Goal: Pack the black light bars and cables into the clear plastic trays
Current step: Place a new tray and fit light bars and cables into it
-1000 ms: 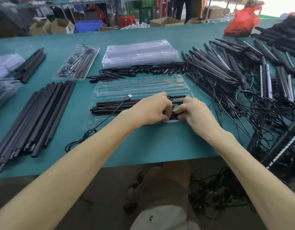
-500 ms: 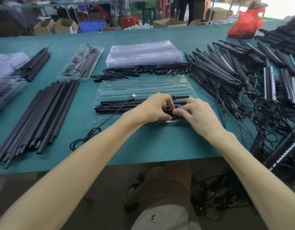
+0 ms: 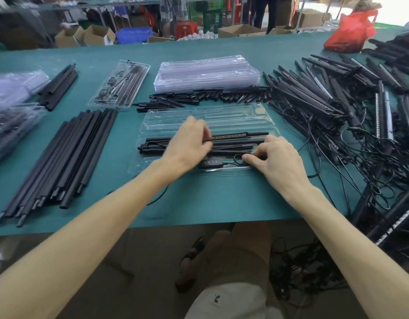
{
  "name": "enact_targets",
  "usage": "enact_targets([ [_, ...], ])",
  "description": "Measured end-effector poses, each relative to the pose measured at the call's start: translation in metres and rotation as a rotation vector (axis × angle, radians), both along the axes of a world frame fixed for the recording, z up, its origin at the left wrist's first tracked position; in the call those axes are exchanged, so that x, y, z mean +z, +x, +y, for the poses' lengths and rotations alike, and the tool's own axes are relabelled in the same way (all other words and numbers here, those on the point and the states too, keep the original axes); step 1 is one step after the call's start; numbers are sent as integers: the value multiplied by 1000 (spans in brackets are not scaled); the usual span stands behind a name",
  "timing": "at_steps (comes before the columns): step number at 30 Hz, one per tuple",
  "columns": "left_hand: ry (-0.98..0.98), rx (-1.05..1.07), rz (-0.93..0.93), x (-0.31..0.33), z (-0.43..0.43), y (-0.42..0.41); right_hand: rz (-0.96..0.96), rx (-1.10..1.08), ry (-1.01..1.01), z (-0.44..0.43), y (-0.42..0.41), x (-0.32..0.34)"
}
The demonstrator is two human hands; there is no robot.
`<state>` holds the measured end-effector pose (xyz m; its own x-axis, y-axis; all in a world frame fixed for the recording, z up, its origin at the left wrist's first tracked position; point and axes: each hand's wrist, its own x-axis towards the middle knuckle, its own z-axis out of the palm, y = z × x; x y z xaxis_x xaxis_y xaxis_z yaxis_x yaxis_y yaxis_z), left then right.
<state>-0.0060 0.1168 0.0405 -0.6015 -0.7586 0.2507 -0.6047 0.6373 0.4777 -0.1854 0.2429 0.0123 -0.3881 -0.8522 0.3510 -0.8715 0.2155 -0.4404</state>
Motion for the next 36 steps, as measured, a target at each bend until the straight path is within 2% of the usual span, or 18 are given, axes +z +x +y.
enact_targets([
  [3,-17,169,-177,9,-24,29,1,4,-18,0,0,-1],
  [6,94,224,-327,12,-36,47,7,4,-25,0,0,-1],
  [11,85,208,-377,15,-36,62,11,7,-24,1,0,-2],
  [18,-200,330,-447,34,-49,74,18,9,-19,1,0,-2],
  [24,-150,436,-540,21,-65,101,17,10,-21,1,-1,-2],
  [28,-191,370,-429,14,-52,99,21,10,-23,0,-1,-3],
  [31,-291,209,-300,19,-29,93,13,8,-22,0,-2,-4],
  [33,-249,119,-308,21,-13,91,13,9,-26,-1,-2,-4],
  [36,-137,142,-463,20,-2,96,12,9,-30,-1,-1,-4],
])
